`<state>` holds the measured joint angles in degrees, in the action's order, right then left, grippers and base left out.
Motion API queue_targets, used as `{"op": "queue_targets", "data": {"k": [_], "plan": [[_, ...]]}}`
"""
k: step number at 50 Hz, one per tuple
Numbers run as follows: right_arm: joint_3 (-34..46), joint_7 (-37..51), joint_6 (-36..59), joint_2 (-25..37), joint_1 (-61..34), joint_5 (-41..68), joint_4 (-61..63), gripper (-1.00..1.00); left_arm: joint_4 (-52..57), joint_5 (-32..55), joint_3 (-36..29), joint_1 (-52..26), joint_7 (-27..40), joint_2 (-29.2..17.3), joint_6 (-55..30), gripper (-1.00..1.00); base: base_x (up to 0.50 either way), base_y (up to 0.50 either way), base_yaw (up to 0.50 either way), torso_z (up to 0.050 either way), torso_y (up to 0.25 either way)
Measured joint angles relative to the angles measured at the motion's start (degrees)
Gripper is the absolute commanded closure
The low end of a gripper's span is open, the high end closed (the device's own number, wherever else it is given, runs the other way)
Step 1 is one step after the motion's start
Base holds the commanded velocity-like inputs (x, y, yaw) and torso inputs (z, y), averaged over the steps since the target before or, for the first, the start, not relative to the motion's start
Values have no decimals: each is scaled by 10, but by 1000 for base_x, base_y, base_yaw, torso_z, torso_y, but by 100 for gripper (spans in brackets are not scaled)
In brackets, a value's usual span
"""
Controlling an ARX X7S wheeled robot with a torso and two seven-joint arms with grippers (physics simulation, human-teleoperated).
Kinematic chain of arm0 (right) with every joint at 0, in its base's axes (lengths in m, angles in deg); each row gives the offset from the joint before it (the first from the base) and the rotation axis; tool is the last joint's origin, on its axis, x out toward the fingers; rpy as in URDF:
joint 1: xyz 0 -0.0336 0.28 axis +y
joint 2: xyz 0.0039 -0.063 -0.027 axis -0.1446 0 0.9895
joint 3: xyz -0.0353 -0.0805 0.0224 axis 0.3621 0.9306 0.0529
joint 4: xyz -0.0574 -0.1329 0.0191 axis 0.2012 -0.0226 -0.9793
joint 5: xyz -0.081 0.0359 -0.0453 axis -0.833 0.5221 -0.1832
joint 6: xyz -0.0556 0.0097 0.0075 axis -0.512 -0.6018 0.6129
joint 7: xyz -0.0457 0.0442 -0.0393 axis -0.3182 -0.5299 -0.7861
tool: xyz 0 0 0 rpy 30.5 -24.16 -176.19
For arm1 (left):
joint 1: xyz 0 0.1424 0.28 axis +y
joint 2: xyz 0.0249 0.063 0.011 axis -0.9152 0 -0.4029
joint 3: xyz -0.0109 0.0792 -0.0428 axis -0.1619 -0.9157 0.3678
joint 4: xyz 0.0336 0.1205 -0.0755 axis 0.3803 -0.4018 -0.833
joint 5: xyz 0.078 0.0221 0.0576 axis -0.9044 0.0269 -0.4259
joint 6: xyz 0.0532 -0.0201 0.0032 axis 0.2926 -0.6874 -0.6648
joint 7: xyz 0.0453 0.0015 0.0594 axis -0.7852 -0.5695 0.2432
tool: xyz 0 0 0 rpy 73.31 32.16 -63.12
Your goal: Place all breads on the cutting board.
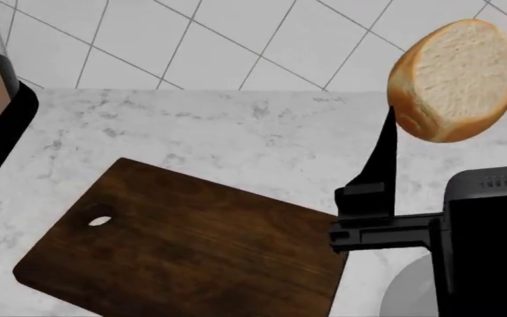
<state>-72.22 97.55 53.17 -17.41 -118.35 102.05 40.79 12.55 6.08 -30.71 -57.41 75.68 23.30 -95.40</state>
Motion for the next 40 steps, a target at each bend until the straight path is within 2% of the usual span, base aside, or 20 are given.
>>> {"op": "queue_targets", "data": {"k": [11, 20, 31, 40], "plan": [[57, -117, -85, -67, 12, -71, -157, 100, -7, 28, -29, -2, -29, 62, 5, 100, 0, 0, 0, 0, 0], [100, -190, -113, -114, -9, -98, -257, 100, -21, 46, -39, -5, -50, 94, 10, 100, 0, 0, 0, 0, 1], [130, -240, -119, -141, -29, -103, -303, 100, -2, 86, -35, -7, -64, 117, -13, 100, 0, 0, 0, 0, 0], [146, -258, -108, -147, -41, -99, -305, 100, 44, 137, -18, 5, -69, 111, -57, 100, 0, 0, 0, 0, 1]]}}
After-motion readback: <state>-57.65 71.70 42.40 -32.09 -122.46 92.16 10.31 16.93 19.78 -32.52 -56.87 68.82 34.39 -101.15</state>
